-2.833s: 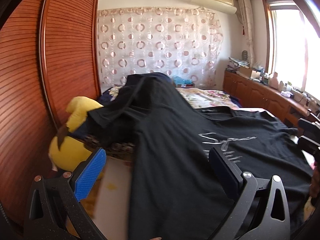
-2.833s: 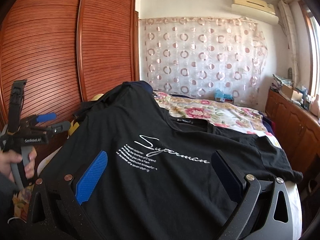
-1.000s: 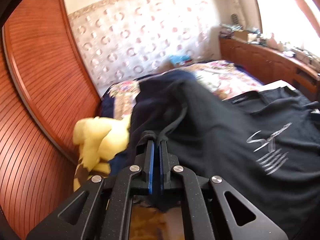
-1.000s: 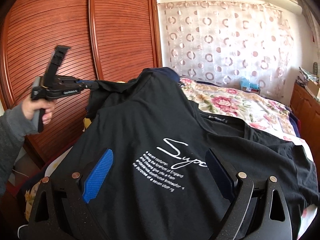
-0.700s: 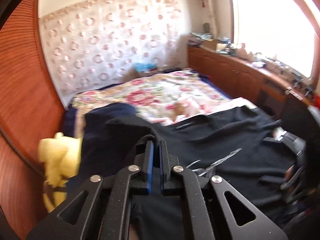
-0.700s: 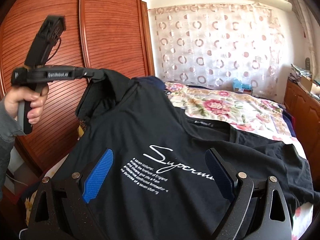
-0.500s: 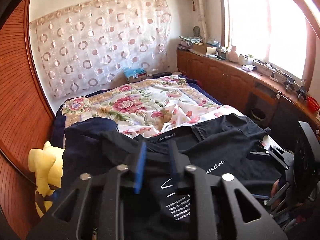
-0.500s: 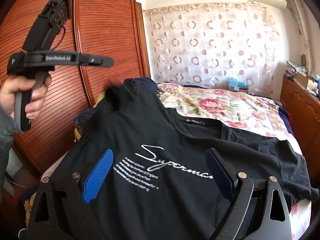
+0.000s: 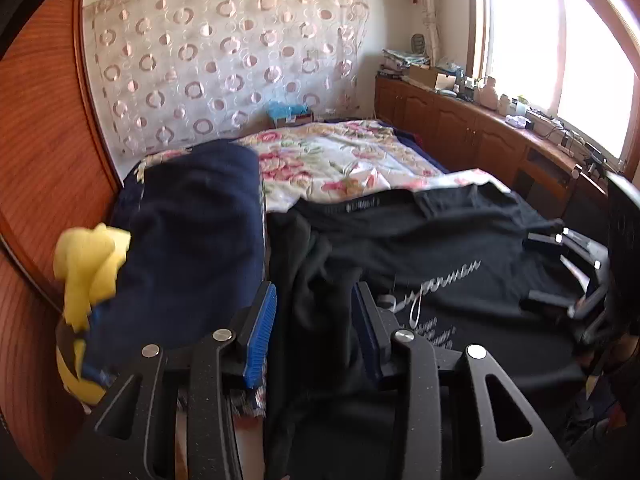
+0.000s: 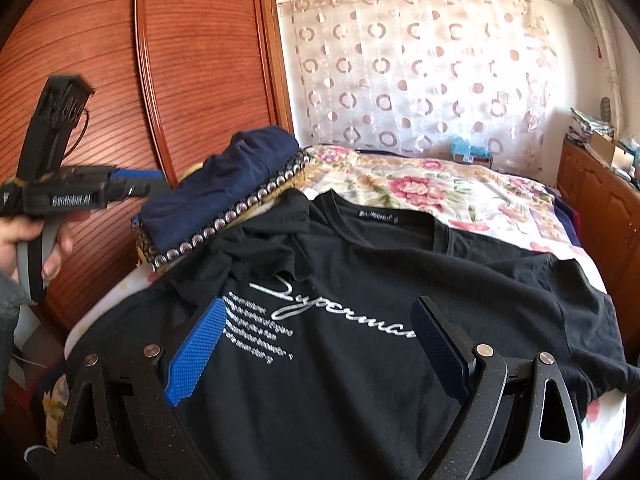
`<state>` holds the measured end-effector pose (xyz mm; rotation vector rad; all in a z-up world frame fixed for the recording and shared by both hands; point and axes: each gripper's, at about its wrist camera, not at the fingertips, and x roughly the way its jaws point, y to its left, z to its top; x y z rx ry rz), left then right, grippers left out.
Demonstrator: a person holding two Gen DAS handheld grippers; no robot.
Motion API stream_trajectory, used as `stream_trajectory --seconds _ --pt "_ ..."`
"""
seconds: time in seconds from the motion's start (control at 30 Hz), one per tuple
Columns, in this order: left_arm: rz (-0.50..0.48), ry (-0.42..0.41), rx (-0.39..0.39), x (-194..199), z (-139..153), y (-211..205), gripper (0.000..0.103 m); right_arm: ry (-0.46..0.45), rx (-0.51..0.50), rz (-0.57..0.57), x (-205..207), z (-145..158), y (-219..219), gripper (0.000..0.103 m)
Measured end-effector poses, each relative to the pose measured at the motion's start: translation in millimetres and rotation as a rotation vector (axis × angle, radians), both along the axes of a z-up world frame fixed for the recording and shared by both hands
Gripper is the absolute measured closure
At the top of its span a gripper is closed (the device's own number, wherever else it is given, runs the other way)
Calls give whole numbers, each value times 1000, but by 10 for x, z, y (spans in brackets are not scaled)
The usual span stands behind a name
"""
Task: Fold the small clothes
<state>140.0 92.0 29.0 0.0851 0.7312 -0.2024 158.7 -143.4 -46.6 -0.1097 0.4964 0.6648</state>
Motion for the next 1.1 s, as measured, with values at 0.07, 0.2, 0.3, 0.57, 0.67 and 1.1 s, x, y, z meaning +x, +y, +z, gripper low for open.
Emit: stream_trajectory --seconds 0.07,0.2,0.3,0.57,0.67,1.1 --pt "0 16 -11 -83 -152 -14 63 7 -5 0 -3 -17 -13 9" --pt "-13 38 -2 -225 -422 -157 63 21 -15 -11 57 13 -116 9" --pt "-21 57 1 -271 -557 -287 63 30 -26 -25 88 39 -223 9" --pt "-77 64 3 -297 -686 -579 63 71 -37 -27 153 3 -336 14" --pt "-58 94 27 -227 -770 -585 63 82 -56 4 269 48 -200 38" --pt "0 154 7 -68 -931 -412 63 252 -138 122 1152 -210 603 63"
